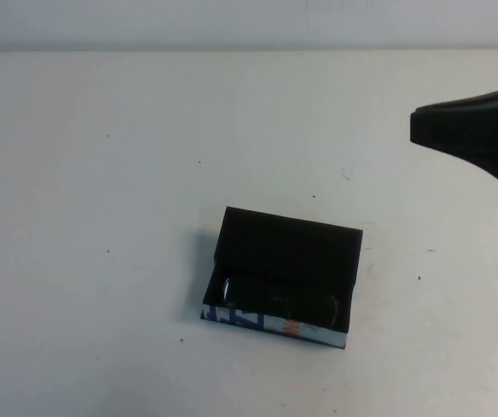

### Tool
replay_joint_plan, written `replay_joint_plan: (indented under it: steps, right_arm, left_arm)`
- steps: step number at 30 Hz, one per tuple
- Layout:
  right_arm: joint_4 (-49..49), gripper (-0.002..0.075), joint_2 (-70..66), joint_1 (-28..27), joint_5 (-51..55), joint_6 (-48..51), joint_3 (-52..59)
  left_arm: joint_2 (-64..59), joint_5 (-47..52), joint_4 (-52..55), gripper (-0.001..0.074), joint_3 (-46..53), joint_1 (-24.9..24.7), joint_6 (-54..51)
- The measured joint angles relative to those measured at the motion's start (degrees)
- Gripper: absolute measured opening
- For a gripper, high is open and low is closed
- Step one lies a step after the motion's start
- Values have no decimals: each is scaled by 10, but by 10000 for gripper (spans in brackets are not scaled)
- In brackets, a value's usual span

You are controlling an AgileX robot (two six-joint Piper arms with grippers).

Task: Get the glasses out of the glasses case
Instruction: Pick up the glasses from the glasses case

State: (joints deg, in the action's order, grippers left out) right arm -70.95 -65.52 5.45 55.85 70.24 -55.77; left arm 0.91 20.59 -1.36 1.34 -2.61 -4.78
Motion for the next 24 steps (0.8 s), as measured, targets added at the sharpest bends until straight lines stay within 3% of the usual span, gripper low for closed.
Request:
replay_joint_plan:
  steps: [5, 17, 24]
  right_arm:
    - [102, 20, -2, 40, -31, -40, -63]
    - [578, 31, -69, 241, -65, -365, -137]
    - [685, 31, -174, 339, -14, -445, -159]
  left_arm:
    - [0, 0, 0, -5, 0, 0, 0]
    - [0, 0, 0, -5, 0, 0, 0]
    - [0, 0, 0, -5, 0, 0, 0]
